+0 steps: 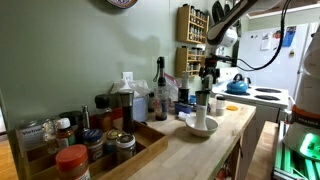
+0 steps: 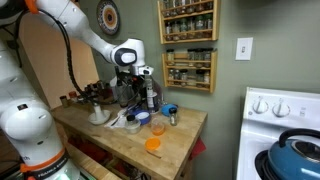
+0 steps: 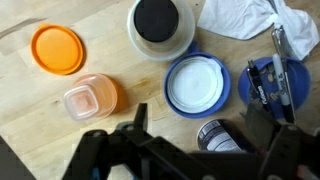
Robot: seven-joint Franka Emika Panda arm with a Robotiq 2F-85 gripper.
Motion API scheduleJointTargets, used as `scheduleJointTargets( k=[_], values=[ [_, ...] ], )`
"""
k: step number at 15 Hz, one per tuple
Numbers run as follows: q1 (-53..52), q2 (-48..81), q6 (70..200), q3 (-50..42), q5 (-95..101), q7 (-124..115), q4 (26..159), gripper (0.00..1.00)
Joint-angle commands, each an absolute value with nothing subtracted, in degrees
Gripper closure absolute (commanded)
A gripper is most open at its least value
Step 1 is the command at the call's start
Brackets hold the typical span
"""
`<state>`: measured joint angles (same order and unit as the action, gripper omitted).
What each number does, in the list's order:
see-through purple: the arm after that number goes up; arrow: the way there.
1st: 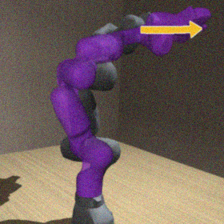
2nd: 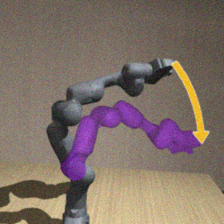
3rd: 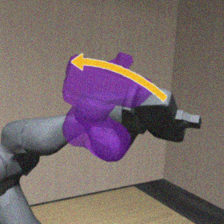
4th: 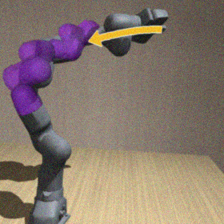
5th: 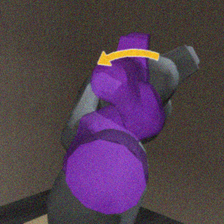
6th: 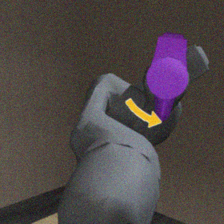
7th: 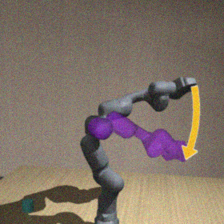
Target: Move the cup on the right to the condiment tray
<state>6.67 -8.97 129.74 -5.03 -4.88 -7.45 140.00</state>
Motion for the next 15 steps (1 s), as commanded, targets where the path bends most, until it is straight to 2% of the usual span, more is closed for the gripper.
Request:
scheduleJointTargets(
  k=[1, 3, 4, 9, 15],
  values=[
    [6.23, -0.45, 134.11, -6.66, -10.54, -1.39, 138.57, 0.0],
    [6.53, 2.89, 135.16, -6.62, -13.32, -0.93, 137.37, 0.0],
    [6.6, -0.81, 134.22, -6.27, -10.25, -2.75, 139.27, 0.0],
    [6.6, 1.12, 135.03, -6.21, -11.56, -4.02, 138.1, 0.0],
    [6.52, 7.39, 143.61, -6.08, -13.51, -6.85, 136.2, 0.0]
  ],
)
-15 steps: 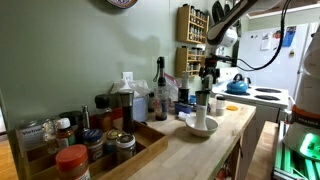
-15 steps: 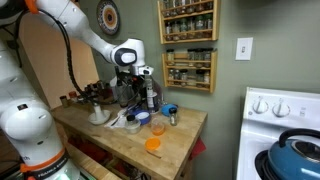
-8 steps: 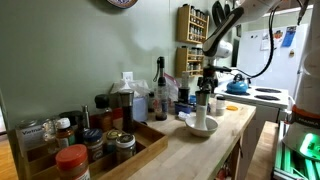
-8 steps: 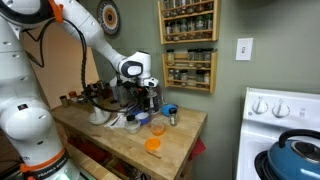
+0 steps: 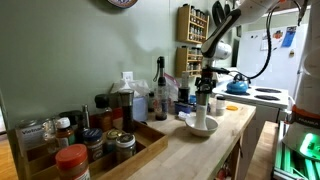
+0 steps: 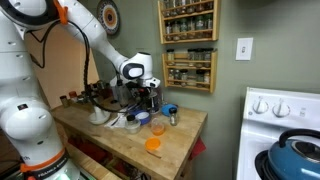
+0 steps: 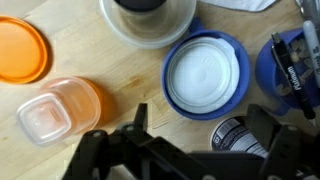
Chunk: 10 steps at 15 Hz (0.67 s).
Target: Move the cup on the right to the condiment tray
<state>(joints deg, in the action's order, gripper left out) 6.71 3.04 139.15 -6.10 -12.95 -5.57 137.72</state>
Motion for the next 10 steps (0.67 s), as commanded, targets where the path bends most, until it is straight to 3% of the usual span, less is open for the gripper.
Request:
scheduleJointTargets(
  k=[1, 3, 4, 5, 10],
  values=[
    [6.49, 8.89, 144.47, -6.28, -11.73, -8.03, 135.68, 0.0],
    [6.38, 11.31, 145.54, -6.64, -9.88, -9.56, 134.81, 0.02],
    [6.3, 12.38, 145.23, -6.74, -9.23, -9.83, 134.26, 0.07],
    [6.14, 13.5, 143.99, -6.98, -7.72, -10.32, 133.53, 0.22],
    [5.85, 18.21, 139.43, -7.76, -2.07, -11.09, 129.94, 0.62]
  ],
)
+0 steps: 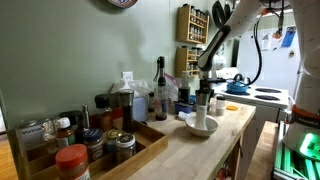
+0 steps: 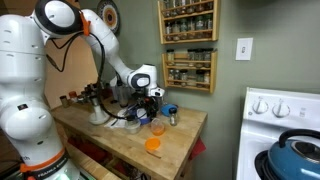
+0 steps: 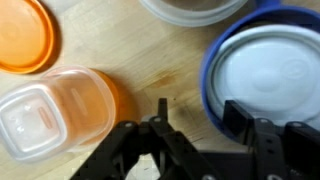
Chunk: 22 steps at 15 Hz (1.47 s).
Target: Move the cup on the right to the condiment tray
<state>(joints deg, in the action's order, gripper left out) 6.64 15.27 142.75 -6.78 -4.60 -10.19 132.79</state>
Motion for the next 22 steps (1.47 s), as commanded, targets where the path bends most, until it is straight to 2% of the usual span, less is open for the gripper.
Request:
scheduleJointTargets(
  k=[1, 4, 6, 14, 22],
  values=[
    [6.17, 18.45, 138.51, -7.29, -2.63, -9.85, 129.34, 0.7],
    [7.11, 18.09, 136.03, -5.97, -4.97, -6.14, 128.26, 0.92],
    [7.51, 17.17, 134.42, -5.37, -6.2, -3.46, 128.11, 1.0],
    [7.87, 6.92, 130.54, -5.85, -9.12, 1.16, 133.72, 0.98],
    [4.62, -9.06, 128.14, -4.16, -10.92, -2.21, 141.8, 0.98]
  ],
)
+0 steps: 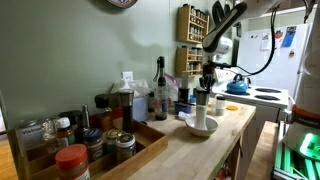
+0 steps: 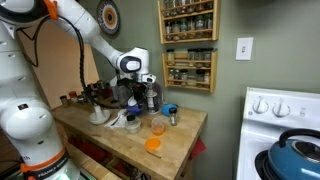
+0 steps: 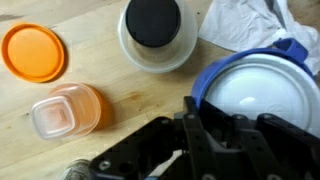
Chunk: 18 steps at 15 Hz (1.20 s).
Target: Move the cup on the right to the condiment tray
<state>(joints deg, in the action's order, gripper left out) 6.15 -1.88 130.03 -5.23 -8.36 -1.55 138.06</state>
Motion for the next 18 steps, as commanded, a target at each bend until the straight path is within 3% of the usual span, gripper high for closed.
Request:
scheduleJointTargets(
  k=[1, 7, 8, 11, 12, 18],
  values=[
    [3.79, -10.64, 127.84, -3.53, -12.18, -1.95, 142.15, 0.98],
    [-1.26, -17.18, 124.6, 0.8, -12.93, -1.64, 141.67, 0.98],
    [-0.43, -14.44, 125.78, 0.06, -12.3, -1.78, 140.14, 0.91],
    [-1.46, -15.93, 125.35, 0.94, -12.29, -1.85, 140.24, 0.91],
    [-1.45, -15.93, 125.35, 0.9, -12.3, -1.85, 140.28, 0.98],
    [-9.15, -21.78, 128.78, 2.22, -18.38, 12.39, 142.45, 0.98]
  ],
)
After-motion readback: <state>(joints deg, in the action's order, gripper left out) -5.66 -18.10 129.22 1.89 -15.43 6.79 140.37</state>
